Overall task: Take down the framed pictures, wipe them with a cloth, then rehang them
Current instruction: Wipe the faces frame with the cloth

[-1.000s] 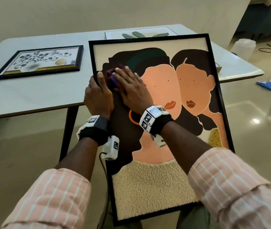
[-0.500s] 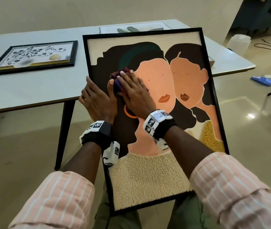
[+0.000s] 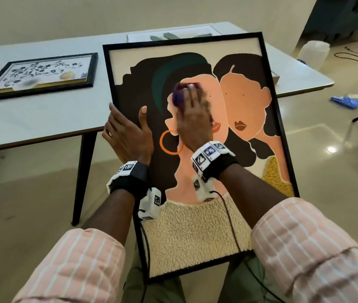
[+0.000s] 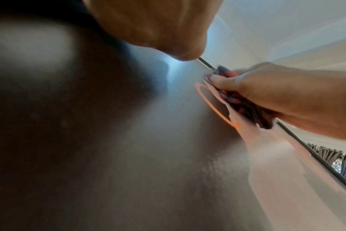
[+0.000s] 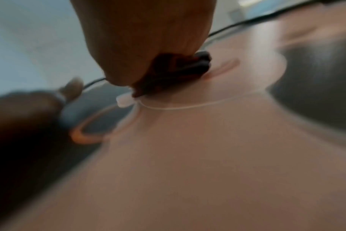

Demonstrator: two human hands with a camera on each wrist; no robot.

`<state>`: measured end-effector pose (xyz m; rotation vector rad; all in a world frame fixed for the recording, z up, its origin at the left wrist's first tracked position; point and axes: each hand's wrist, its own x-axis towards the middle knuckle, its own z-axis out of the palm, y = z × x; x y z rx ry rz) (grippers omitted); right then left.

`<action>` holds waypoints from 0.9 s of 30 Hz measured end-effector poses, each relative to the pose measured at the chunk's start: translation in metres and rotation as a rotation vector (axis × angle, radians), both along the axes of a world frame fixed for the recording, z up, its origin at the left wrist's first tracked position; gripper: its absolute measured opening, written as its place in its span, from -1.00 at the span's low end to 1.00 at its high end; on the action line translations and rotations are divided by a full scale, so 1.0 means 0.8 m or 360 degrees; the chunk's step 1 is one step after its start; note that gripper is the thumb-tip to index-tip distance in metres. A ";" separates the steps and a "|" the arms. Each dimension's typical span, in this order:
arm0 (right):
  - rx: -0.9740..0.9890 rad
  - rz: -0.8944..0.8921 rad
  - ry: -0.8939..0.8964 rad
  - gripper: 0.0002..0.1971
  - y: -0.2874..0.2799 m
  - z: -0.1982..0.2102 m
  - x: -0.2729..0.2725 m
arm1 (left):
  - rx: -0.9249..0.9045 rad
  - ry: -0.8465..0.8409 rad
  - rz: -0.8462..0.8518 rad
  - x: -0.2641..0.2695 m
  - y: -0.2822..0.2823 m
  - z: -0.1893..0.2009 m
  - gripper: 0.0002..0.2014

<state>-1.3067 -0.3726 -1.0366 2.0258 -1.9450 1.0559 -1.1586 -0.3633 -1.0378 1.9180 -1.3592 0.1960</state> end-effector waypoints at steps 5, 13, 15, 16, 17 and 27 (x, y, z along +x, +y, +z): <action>-0.0042 0.0263 0.0079 -0.44 -0.012 -0.008 -0.059 | 0.0023 0.0058 0.0001 -0.001 0.003 -0.003 -0.17; 0.0009 0.0377 0.0294 -0.46 -0.011 -0.007 -0.111 | 0.0007 0.0048 0.0008 -0.005 0.003 -0.004 -0.15; -0.0031 0.0037 -0.0055 -0.46 -0.019 -0.003 -0.129 | 0.0020 0.0036 0.0023 -0.004 0.003 -0.004 -0.15; -0.0038 -0.0181 -0.0240 -0.45 -0.020 0.000 -0.128 | 0.0023 0.0033 0.0026 -0.004 0.003 -0.004 -0.14; -0.0012 -0.0267 -0.0294 -0.43 -0.020 0.004 -0.124 | 0.0017 0.0029 0.0025 -0.005 0.001 -0.003 -0.14; 0.0044 -0.0595 -0.0245 -0.41 -0.018 0.000 -0.188 | 0.0006 0.0060 -0.0012 -0.005 0.004 -0.002 -0.15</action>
